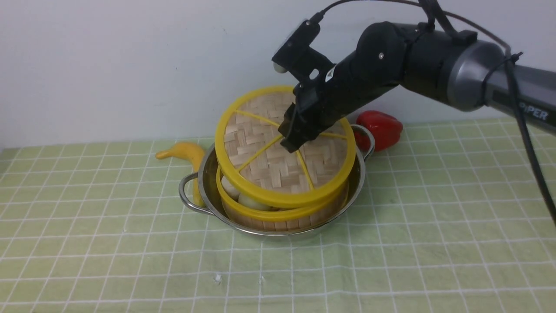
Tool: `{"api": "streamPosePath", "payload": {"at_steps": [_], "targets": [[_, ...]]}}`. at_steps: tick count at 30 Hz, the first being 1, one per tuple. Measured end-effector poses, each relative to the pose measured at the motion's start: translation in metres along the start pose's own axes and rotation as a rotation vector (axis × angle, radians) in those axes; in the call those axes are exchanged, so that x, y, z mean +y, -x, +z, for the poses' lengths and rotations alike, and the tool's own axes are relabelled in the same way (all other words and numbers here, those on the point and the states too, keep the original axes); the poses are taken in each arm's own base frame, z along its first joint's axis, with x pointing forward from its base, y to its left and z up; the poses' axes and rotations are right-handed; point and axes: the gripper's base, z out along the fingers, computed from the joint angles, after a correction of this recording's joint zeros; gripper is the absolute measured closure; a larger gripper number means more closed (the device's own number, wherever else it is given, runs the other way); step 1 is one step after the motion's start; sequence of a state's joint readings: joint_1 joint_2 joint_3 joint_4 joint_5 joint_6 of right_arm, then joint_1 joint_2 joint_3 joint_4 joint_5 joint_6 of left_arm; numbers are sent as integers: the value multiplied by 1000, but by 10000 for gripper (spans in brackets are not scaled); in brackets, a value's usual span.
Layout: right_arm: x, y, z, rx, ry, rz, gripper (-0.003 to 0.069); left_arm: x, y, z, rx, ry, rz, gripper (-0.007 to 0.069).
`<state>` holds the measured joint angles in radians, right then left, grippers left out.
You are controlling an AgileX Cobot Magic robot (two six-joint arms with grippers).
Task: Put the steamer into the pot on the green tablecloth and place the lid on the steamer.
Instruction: 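Place the bamboo steamer lid onto the steamer basket in the pot with the right gripper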
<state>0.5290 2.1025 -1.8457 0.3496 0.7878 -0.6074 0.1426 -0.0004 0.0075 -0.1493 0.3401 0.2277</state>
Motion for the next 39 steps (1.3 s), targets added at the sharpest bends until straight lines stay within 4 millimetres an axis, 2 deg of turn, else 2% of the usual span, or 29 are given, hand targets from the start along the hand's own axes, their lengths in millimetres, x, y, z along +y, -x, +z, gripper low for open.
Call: {"api": "streamPosePath", "payload": {"at_steps": [10, 18, 26, 39], "targets": [[1, 0, 1, 1, 7, 11, 511, 0, 0, 0, 0, 0, 0, 382], [3, -10, 20, 31, 29, 13, 511, 0, 0, 0, 0, 0, 0, 382], [3, -11, 29, 15, 19, -34, 511, 0, 0, 0, 0, 0, 0, 382], [3, -11, 30, 4, 20, -86, 511, 0, 0, 0, 0, 0, 0, 382]]}}
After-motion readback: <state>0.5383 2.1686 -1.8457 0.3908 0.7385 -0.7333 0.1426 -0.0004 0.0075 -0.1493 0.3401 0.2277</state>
